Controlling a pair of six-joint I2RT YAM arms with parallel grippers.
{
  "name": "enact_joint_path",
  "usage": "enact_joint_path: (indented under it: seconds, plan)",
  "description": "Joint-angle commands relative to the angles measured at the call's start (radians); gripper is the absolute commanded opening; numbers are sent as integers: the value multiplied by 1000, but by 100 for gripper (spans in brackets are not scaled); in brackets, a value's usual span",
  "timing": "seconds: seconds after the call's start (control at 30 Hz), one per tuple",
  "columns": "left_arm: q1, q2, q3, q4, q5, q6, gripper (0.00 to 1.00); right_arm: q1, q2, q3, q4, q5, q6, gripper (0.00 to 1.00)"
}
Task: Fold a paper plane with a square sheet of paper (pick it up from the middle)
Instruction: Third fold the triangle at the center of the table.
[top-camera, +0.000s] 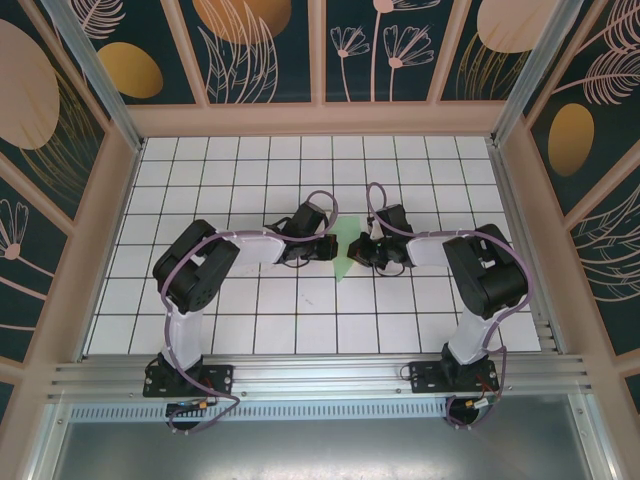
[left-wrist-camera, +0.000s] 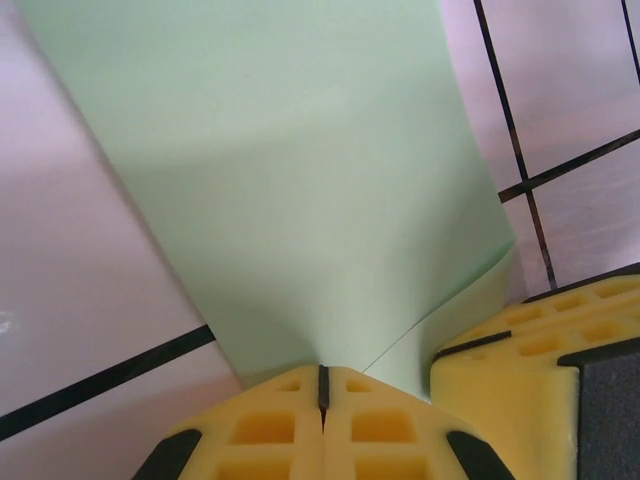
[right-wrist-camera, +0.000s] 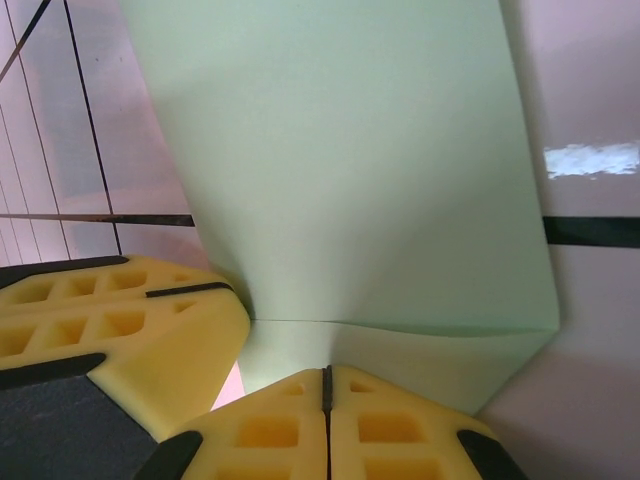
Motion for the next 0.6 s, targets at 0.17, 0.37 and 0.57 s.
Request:
enact_joint_path:
  seconds: [0.17, 0.37, 0.57]
  plan:
    - [-3, 34, -36, -39, -48, 35, 4, -1, -4, 58, -54, -17, -35, 10]
    - [-4, 22, -56, -40, -53, 38, 3, 9, -99, 65, -63, -63, -38, 12]
    - [-2, 18, -50, -39, -47, 35, 3, 57, -149, -40, 17, -104, 35, 9]
